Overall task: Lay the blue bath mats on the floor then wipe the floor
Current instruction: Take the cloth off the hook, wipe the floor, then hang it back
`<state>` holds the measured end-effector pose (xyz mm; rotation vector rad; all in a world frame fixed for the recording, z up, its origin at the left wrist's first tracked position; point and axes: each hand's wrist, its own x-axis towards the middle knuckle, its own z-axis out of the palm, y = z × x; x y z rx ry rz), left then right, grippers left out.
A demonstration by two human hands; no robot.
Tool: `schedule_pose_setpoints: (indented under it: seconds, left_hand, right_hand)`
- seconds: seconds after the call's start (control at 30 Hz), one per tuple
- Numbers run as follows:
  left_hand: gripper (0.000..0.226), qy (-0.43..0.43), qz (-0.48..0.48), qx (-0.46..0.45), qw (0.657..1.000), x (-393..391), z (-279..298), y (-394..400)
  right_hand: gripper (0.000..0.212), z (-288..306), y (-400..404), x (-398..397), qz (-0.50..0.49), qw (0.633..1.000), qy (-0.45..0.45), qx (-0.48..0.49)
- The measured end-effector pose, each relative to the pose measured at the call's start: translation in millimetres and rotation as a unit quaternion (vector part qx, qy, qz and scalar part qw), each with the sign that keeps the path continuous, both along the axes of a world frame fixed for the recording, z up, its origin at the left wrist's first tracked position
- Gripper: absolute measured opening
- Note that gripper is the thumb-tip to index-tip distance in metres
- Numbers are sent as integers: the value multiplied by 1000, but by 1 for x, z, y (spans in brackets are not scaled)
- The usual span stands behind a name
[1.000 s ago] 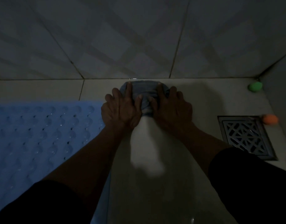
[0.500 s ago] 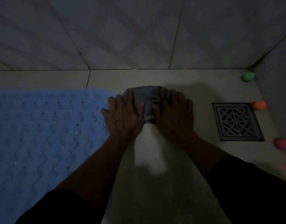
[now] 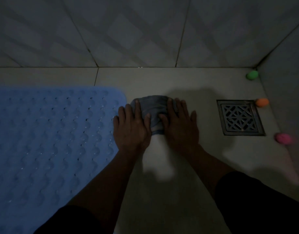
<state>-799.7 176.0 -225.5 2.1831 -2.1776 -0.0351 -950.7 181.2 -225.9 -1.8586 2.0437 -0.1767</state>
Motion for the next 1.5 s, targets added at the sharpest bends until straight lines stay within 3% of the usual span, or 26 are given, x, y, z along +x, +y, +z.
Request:
schedule_pose_setpoints:
  seconds: [0.6,0.97,1.13,1.3,1.5]
  left_hand:
    - [59,92,-27,-13,995,12,-8,32]
    - [58,86,-72,-31,993,22,-13,44]
    - [49,90,-92,-129,983,30,-23,58]
    - [50,69,-87,-120,987,37,-23,69]
    - [53,54,-94,-96,989,39,-28,77]
  right_hand:
    - [63,-5,40,6,2,999,12,-48]
    - [64,-6,58,12,-35,999,4,-24]
    - [66,0,78,18,-63,998,5,-16]
    - [63,12,96,19,-90,995,-2,31]
    - [65,3,107,20,-96,995,35,-4]
